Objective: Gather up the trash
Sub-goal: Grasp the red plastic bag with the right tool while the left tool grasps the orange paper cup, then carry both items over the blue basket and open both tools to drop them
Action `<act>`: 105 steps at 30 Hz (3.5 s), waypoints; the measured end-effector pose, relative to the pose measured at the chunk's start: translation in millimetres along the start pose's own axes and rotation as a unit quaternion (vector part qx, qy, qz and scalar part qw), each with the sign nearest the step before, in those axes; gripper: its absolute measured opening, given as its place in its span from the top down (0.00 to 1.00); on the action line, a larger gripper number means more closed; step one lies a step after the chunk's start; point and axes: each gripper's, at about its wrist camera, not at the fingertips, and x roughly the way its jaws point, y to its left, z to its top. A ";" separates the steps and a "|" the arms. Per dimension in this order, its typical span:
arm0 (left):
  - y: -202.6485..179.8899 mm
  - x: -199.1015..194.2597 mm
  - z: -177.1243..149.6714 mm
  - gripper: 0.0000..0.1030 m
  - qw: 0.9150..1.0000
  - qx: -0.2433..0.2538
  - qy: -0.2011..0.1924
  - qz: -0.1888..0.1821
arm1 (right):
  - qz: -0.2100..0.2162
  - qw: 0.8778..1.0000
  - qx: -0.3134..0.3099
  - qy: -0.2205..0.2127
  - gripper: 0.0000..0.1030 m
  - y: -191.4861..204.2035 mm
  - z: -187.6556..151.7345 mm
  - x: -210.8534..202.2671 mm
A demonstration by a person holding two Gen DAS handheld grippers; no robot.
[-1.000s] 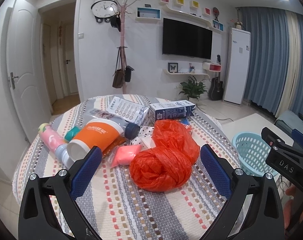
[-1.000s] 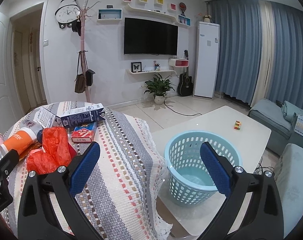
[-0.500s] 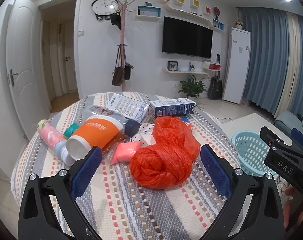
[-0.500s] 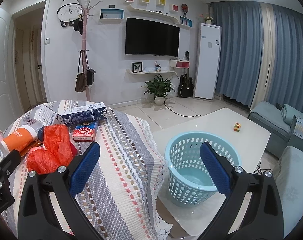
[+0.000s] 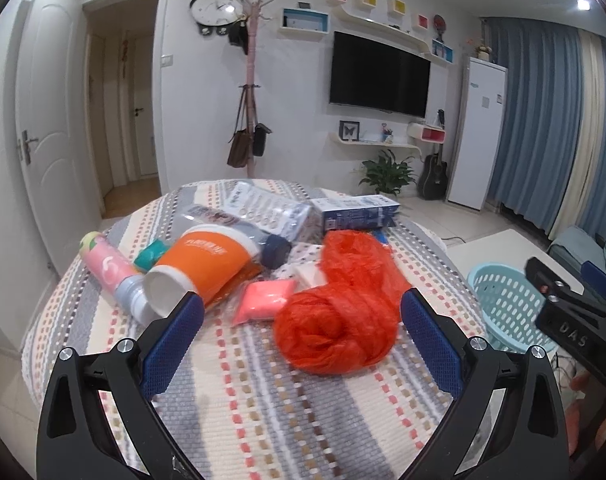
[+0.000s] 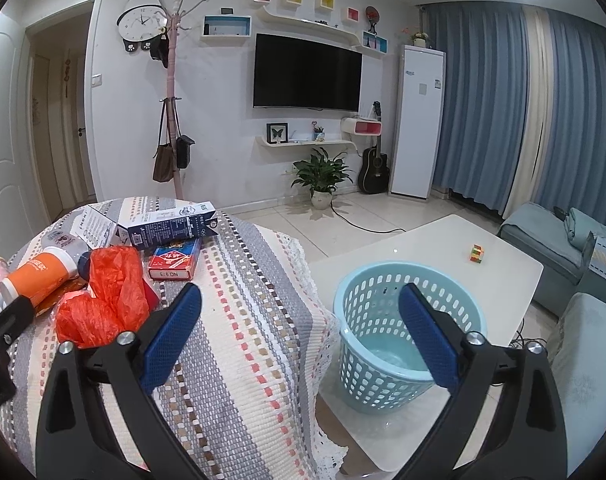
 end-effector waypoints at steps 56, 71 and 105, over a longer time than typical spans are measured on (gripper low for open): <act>96.9 55.3 57.4 0.37 0.993 -0.053 0.079 -0.062 | 0.236 0.963 -0.035 0.129 0.68 110.3 2.2 40.4; -34.8 70.2 97.8 0.36 0.988 0.025 0.053 -0.142 | 0.148 0.986 0.051 0.052 0.68 -15.1 48.6 49.6; -285.0 221.7 6.4 0.28 0.925 0.128 0.244 -0.262 | -0.060 0.952 0.165 0.250 0.53 -231.7 -52.3 190.1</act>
